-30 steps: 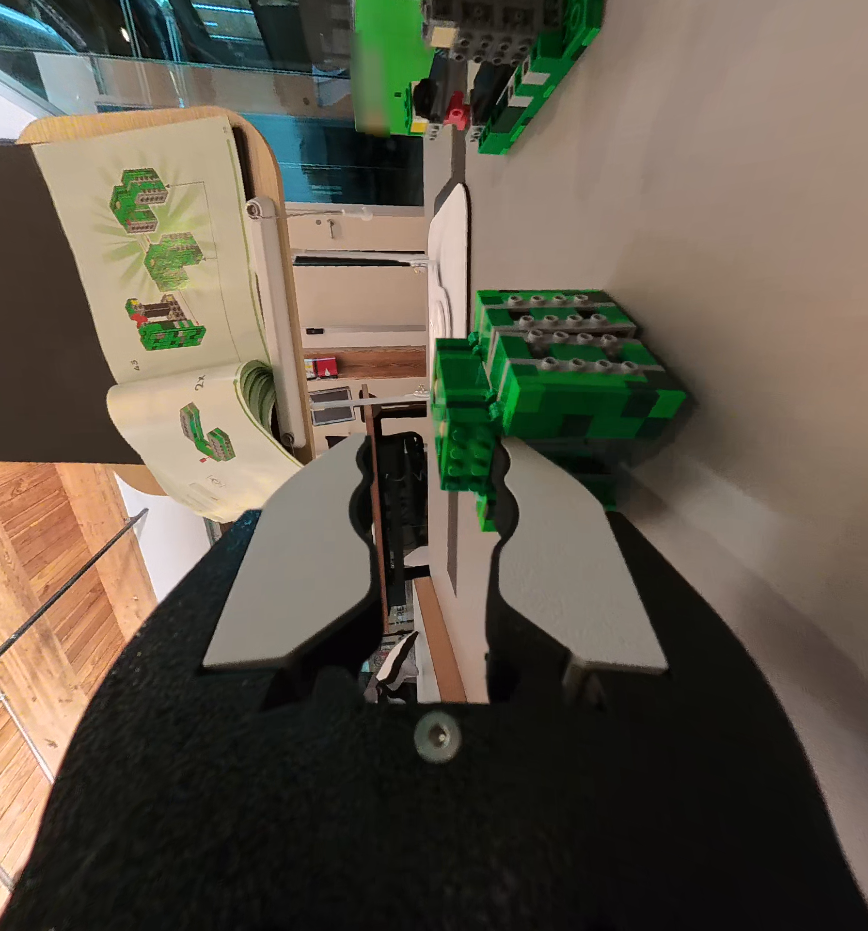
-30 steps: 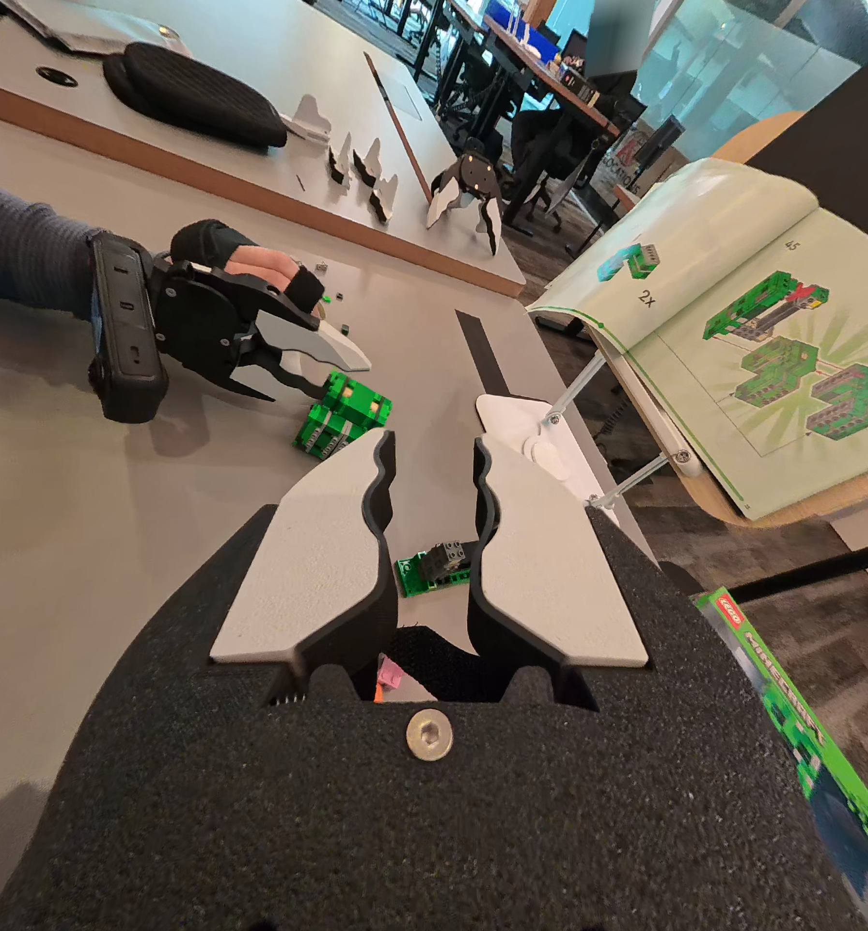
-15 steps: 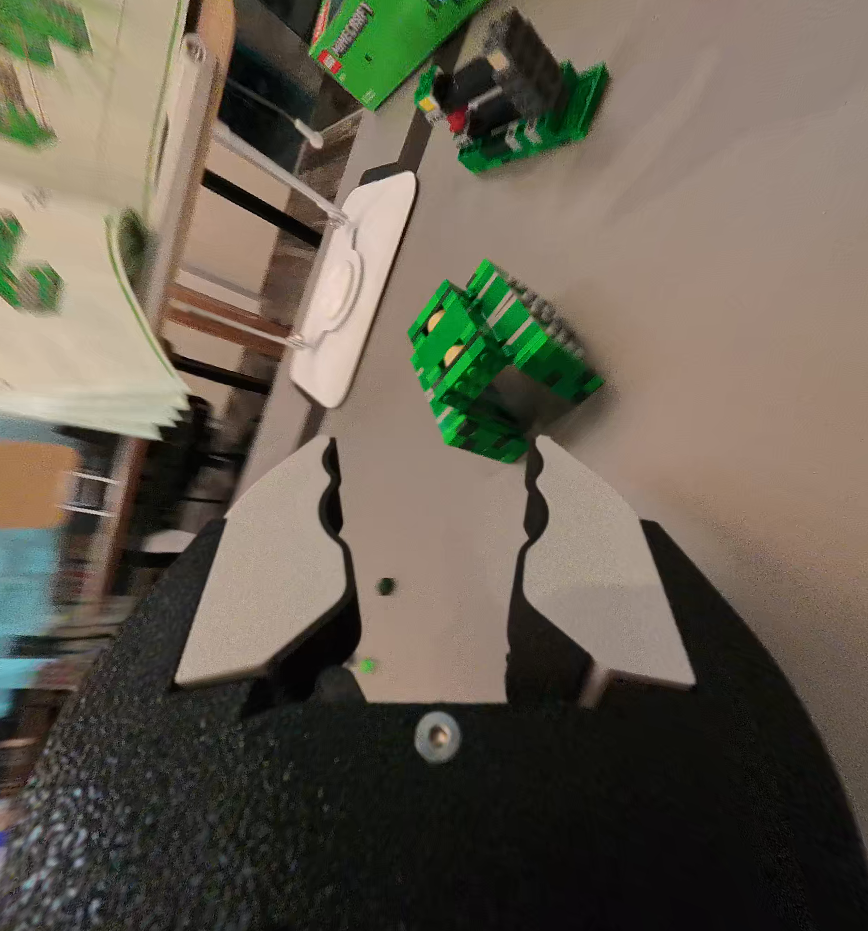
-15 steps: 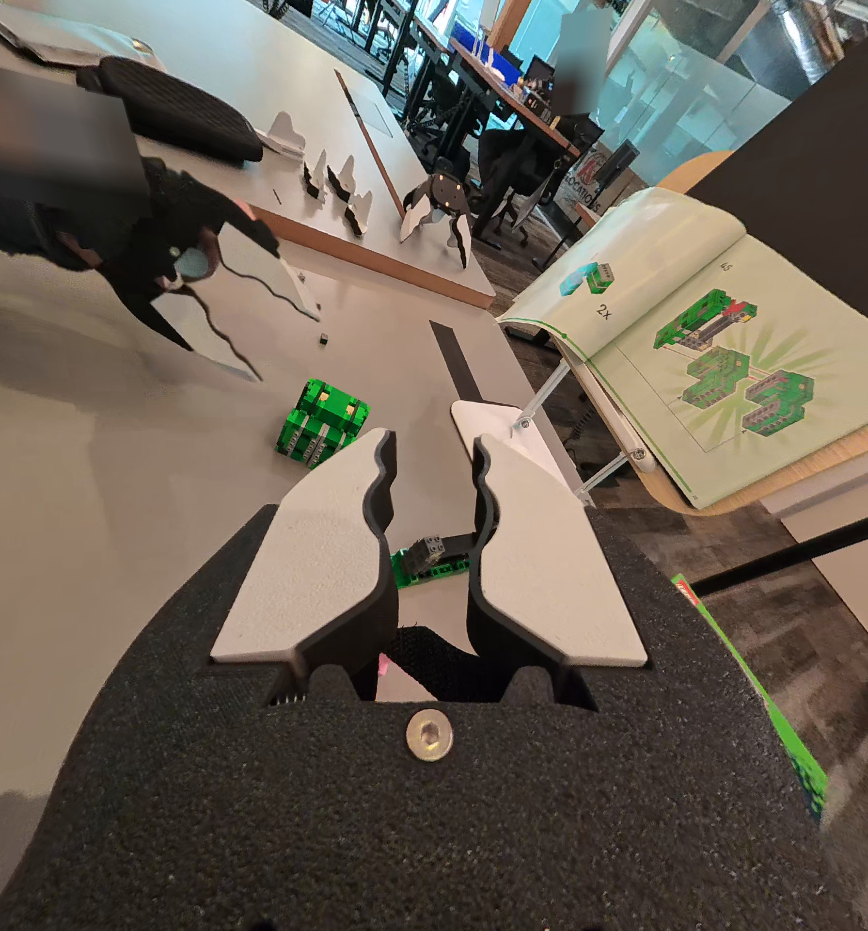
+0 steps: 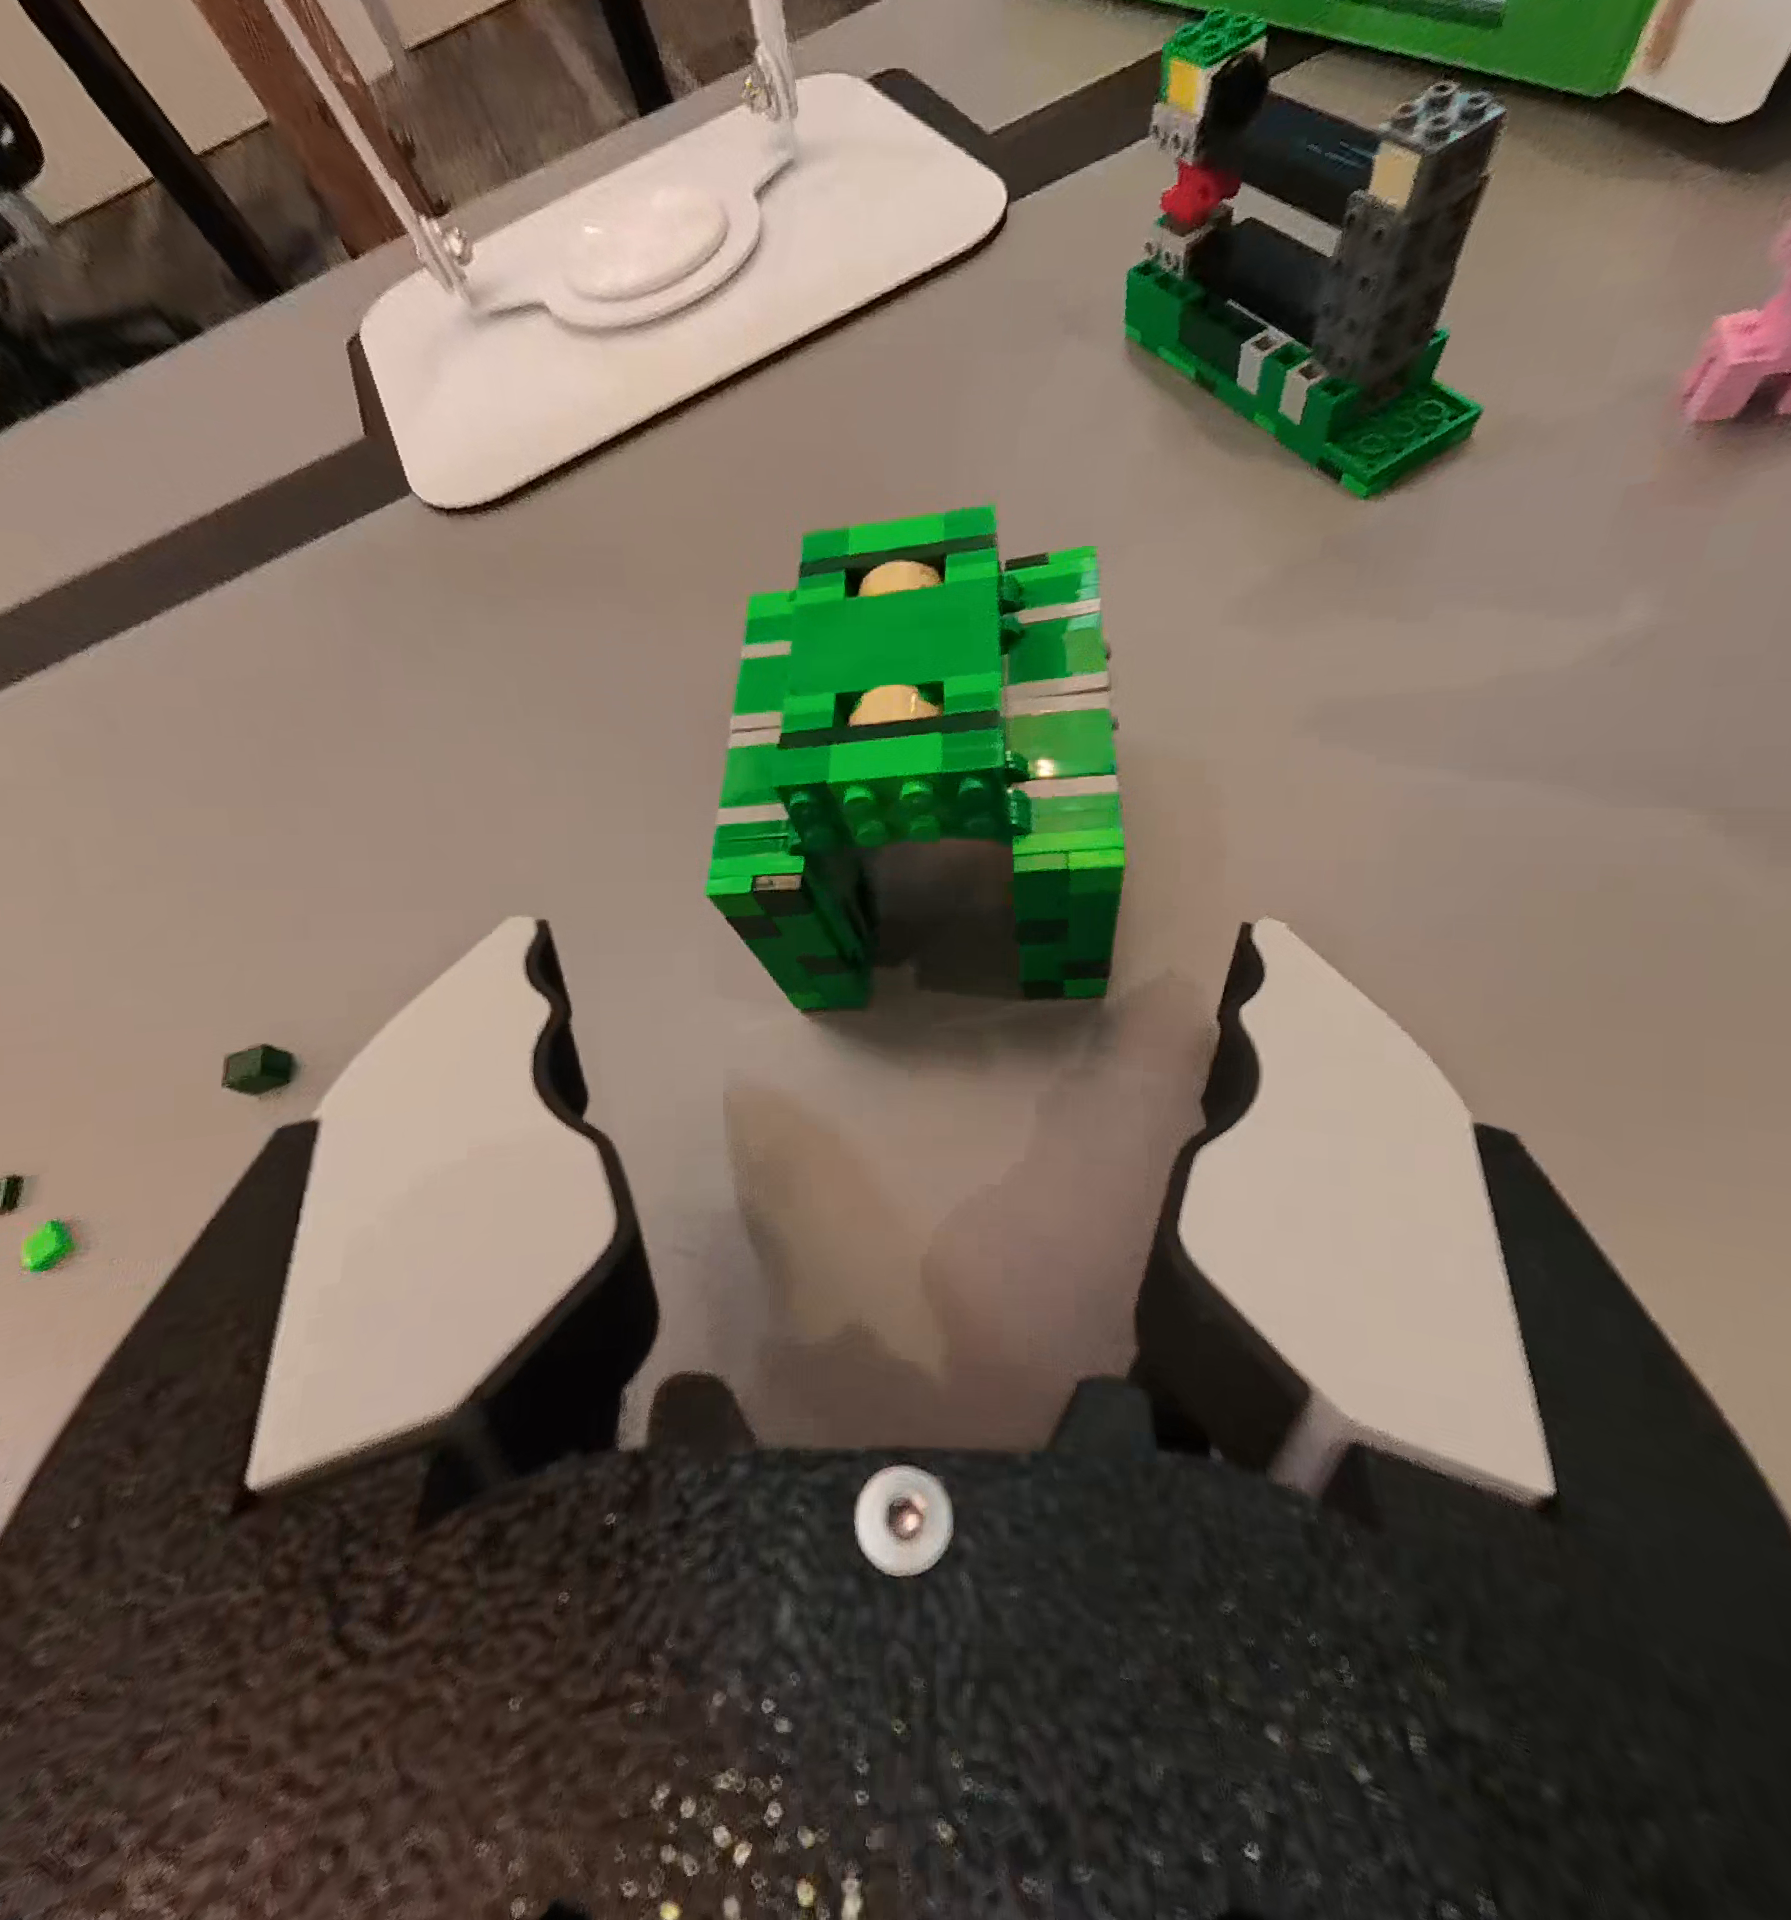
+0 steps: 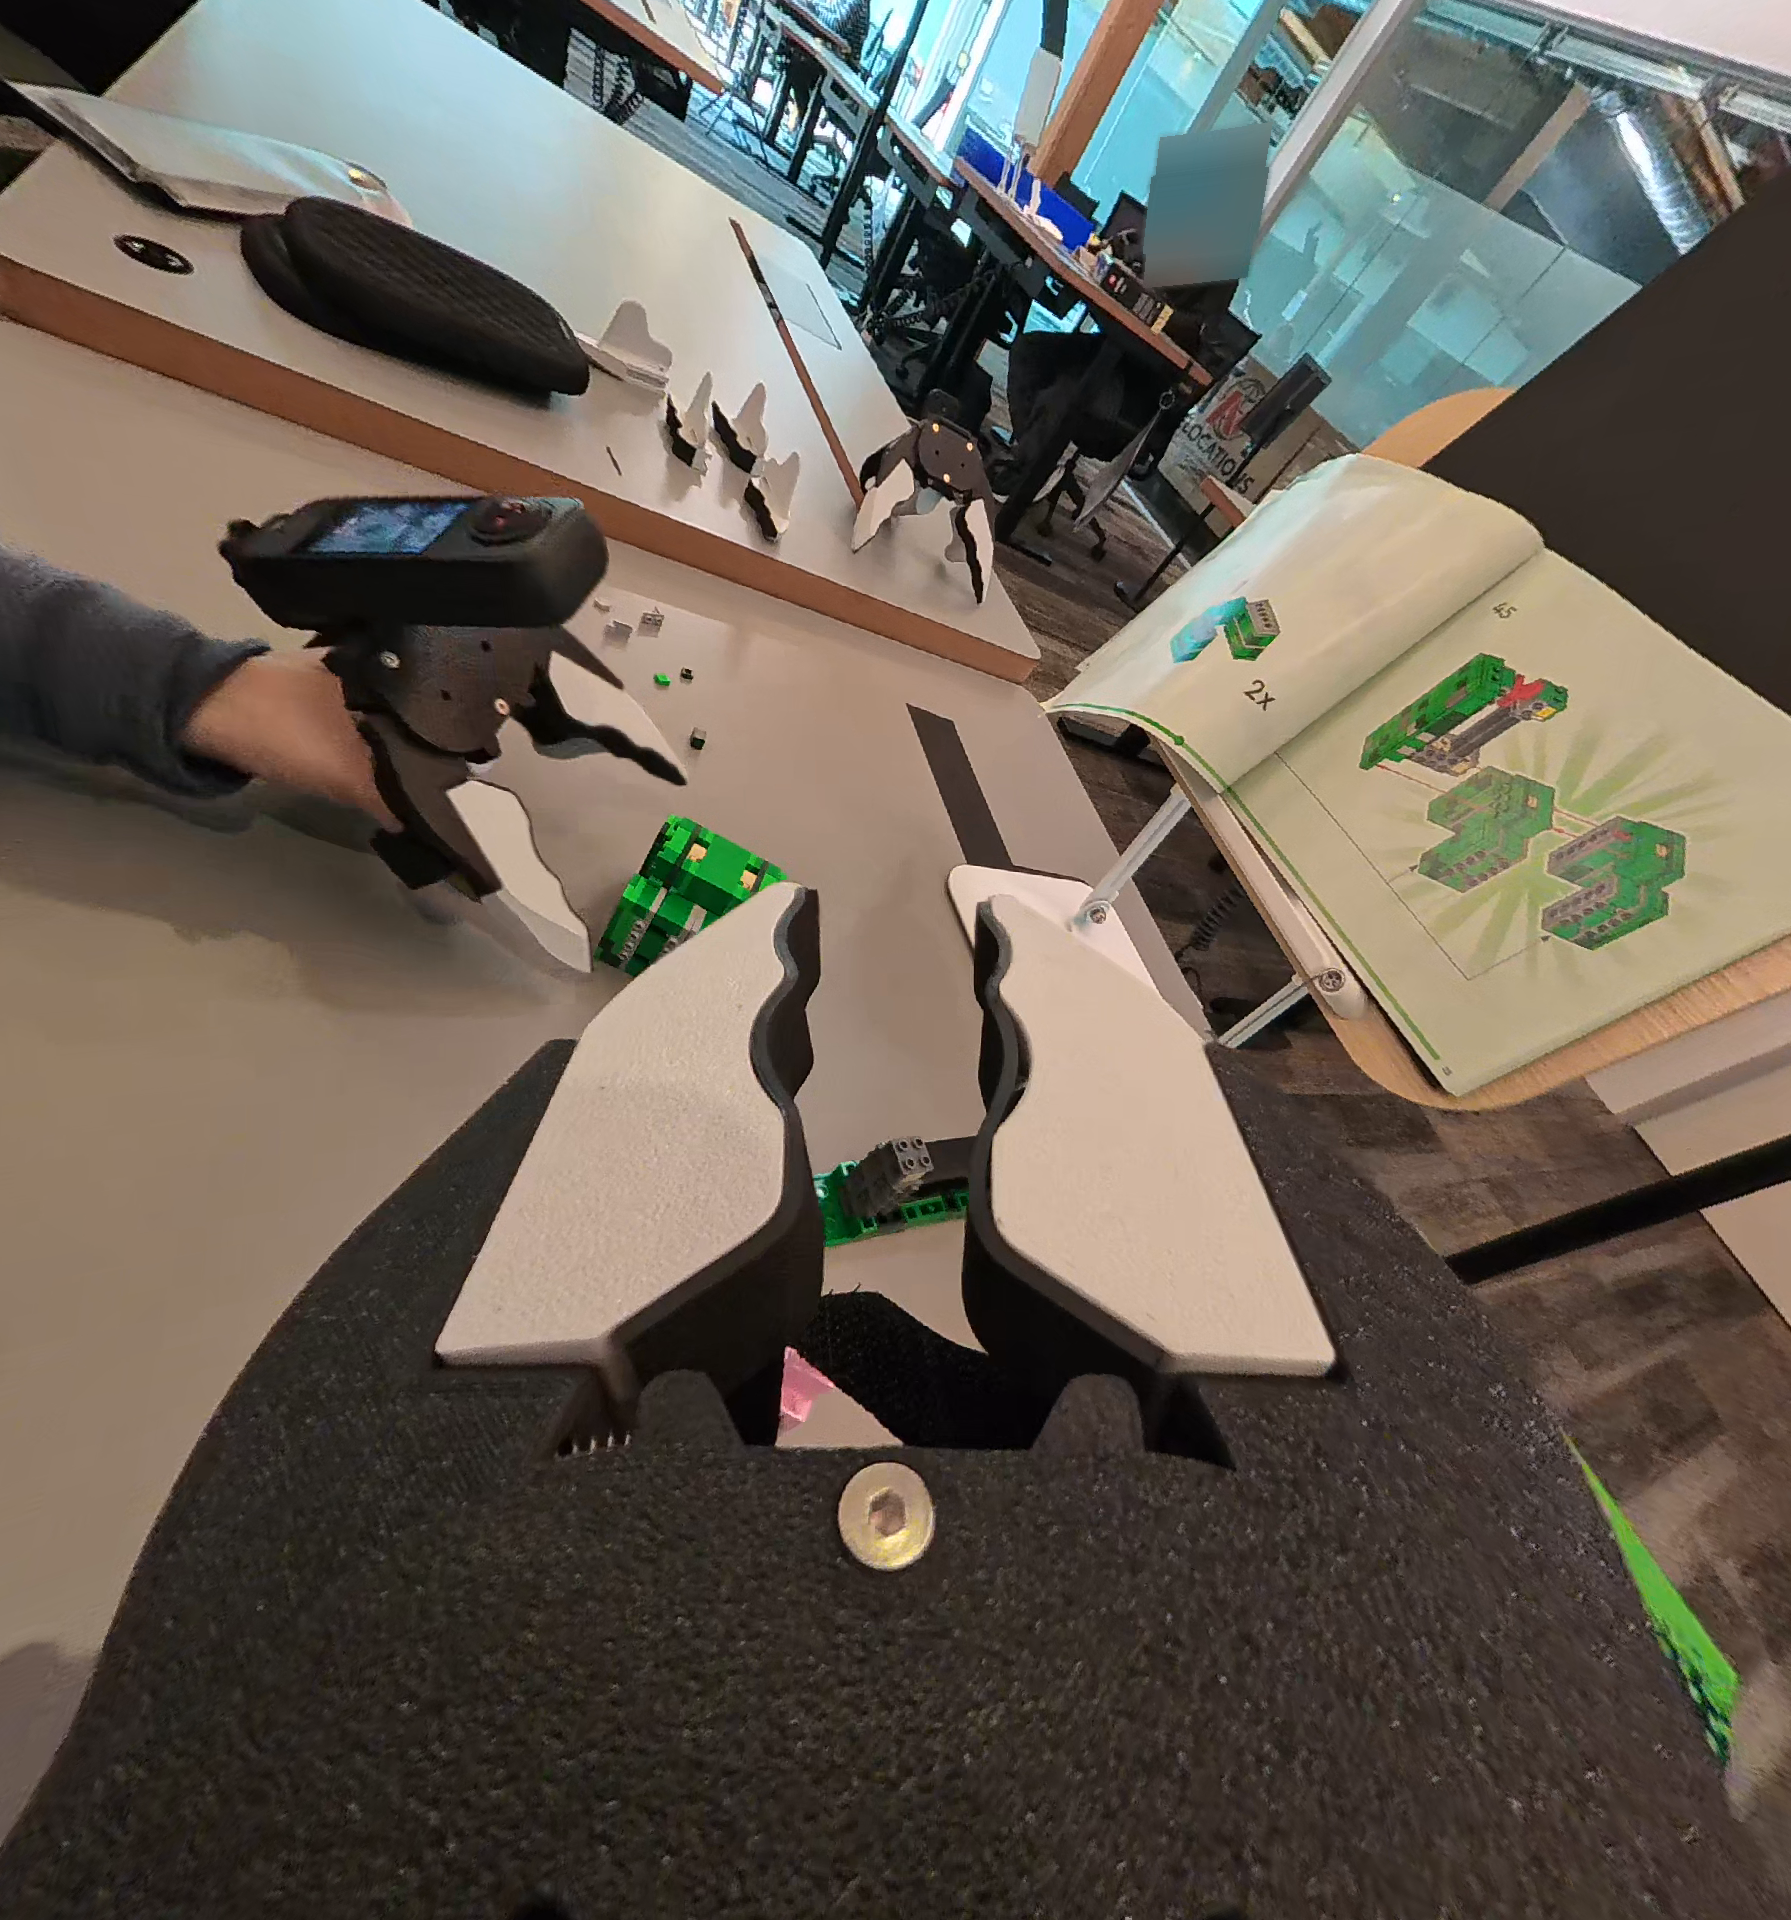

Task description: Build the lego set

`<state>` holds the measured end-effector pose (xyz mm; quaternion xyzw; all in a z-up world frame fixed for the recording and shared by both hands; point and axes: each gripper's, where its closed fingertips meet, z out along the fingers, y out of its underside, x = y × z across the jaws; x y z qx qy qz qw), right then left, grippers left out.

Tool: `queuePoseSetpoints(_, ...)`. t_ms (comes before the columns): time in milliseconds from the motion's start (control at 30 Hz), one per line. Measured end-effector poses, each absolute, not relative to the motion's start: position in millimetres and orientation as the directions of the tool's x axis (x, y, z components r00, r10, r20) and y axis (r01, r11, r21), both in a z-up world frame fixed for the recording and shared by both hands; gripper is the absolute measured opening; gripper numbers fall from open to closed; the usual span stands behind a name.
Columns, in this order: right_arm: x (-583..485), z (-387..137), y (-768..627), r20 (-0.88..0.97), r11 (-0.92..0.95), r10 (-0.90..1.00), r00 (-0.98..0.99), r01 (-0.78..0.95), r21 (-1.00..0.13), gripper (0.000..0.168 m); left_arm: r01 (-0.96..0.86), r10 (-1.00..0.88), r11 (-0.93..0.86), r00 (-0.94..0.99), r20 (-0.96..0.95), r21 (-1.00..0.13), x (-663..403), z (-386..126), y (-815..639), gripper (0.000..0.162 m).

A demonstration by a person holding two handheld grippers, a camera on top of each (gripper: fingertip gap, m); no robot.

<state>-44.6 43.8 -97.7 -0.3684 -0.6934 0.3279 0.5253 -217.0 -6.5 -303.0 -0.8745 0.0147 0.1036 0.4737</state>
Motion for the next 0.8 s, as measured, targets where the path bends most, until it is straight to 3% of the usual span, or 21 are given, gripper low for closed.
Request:
queuePoseSetpoints(300, -49.6, -103.2, 43.9, 0.474, 0.507, 0.858, -0.198, 0.177, -0.844, 0.028, -0.119, 0.1, -0.541, 0.974, -0.204, -0.833, -221.2, -300.7, -8.3, 0.115)
queuePoseSetpoints(433, -49.7, -104.3, 44.9, 0.47, 0.504, 0.86, -0.199, 0.182, -0.844, 0.028, -0.146, 0.039, -0.449, 0.982, -0.183, -0.882, -197.7, -285.4, -21.4, 0.083)
queuePoseSetpoints(600, -50.4, -106.1, 46.7, 0.475, 0.509, 0.858, -0.194, 0.194, -0.839, 0.028, -0.124, -0.034, -0.44, 0.992, -0.121, -0.89, -177.9, -285.4, -23.4, 0.056)
queuePoseSetpoints(800, -16.7, -87.9, 71.2, 0.508, 0.504, 0.861, -0.031, 0.191, -0.842, 0.027, -0.09, -0.032, -0.474, 0.996, -0.086, -0.876, -181.3, -295.4, -10.6, 0.046)
